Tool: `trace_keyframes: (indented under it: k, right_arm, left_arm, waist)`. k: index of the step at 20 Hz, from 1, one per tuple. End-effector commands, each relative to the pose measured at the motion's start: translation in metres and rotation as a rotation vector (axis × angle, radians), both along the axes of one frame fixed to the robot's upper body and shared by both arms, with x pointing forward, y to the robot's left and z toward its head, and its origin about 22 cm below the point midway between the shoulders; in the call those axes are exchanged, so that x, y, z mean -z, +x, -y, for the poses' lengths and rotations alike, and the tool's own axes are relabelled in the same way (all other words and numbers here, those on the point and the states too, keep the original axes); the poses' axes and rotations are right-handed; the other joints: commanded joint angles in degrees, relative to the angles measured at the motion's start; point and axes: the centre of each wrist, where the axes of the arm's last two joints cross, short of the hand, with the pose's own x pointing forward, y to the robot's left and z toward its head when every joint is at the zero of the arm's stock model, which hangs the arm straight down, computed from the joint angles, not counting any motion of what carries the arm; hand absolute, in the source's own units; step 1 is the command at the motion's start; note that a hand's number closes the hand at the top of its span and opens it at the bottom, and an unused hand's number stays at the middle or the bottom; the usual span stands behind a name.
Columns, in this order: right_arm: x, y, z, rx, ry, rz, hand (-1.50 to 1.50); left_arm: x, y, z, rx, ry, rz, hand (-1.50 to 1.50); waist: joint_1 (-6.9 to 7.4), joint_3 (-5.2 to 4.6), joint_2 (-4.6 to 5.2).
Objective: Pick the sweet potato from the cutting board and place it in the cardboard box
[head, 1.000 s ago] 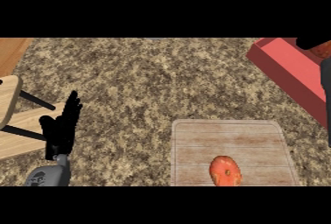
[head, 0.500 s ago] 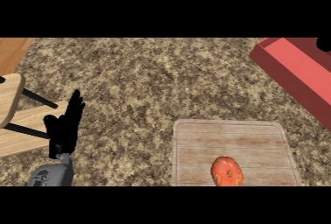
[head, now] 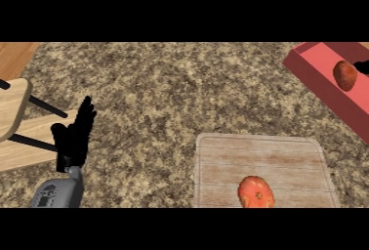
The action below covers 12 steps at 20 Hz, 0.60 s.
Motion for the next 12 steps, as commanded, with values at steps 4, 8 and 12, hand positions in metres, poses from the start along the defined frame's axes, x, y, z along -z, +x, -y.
trace_keyframes:
  k: [4,8,12]
  right_arm:
    - [0.011,-0.010,0.024,-0.064,0.186,0.146,-1.50]
    - [0.024,-0.014,0.026,-0.157,0.223,0.301,-1.50]
    - [0.021,-0.027,0.047,-0.191,0.391,0.508,-1.50]
  left_arm:
    - [0.003,-0.005,-0.007,-0.015,0.010,-0.011,0.00]
    - [0.002,-0.011,-0.018,0.000,0.002,-0.020,0.00]
    - [0.007,-0.008,-0.009,-0.025,0.000,-0.030,0.00]
  waist:
    - [0.15,0.00,0.08]
    - [0.44,0.07,0.04]
    - [-0.90,0.10,-0.17]
